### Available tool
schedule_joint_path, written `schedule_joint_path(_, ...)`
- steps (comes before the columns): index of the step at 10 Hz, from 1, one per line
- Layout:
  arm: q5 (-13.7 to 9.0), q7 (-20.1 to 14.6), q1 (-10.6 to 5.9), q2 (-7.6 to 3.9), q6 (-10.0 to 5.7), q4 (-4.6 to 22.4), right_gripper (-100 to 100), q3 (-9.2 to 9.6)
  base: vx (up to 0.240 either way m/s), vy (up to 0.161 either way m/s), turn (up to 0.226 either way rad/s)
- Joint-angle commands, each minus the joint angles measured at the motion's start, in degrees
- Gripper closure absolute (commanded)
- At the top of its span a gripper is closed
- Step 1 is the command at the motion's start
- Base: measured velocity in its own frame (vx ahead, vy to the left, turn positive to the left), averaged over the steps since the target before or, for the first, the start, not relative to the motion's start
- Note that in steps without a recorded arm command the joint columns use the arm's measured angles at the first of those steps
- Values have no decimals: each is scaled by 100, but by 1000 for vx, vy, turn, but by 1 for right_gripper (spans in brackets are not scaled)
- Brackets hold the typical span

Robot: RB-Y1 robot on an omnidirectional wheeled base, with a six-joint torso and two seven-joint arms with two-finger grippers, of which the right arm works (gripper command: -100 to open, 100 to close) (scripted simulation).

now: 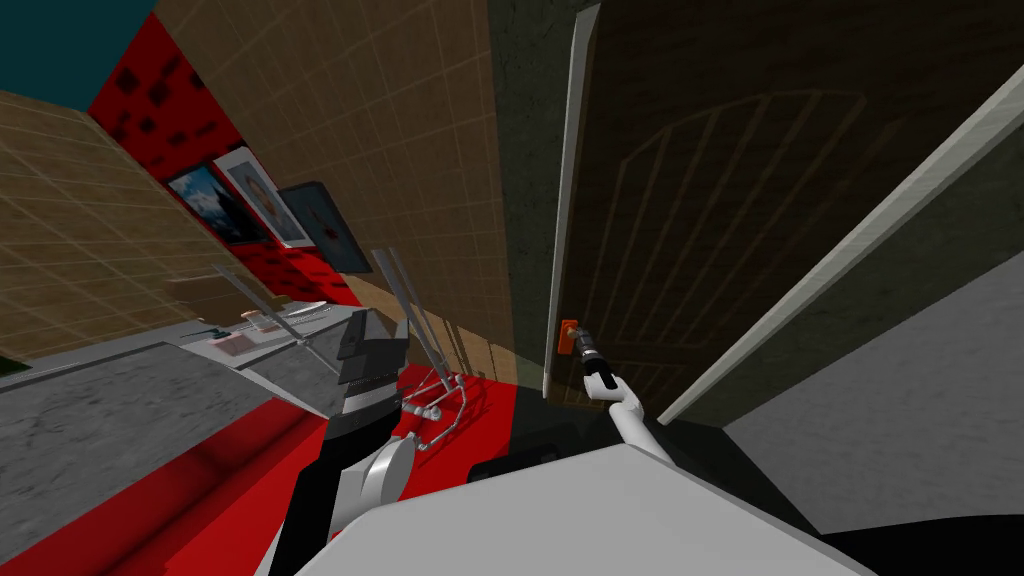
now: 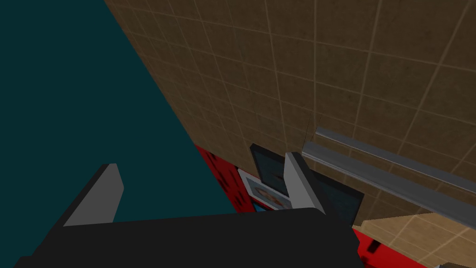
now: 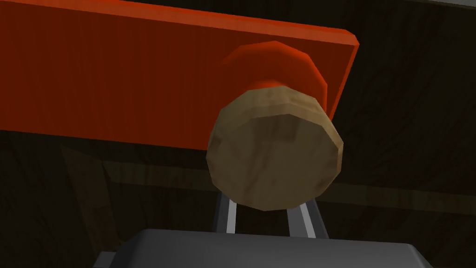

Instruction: Pull the door open

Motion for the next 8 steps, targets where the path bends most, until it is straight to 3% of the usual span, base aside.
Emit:
schedule_joint_path(1, -76, -235, -33, 80, 3, -16, 100, 109, -66, -31, 63)
schedule_joint_path(3, -374, -607, -56, 59, 9, 24, 100, 93, -68, -29, 113)
schedule_joint_path(8, -673, -1186, -79, 37, 15, 64, 100, 77, -56, -23, 78)
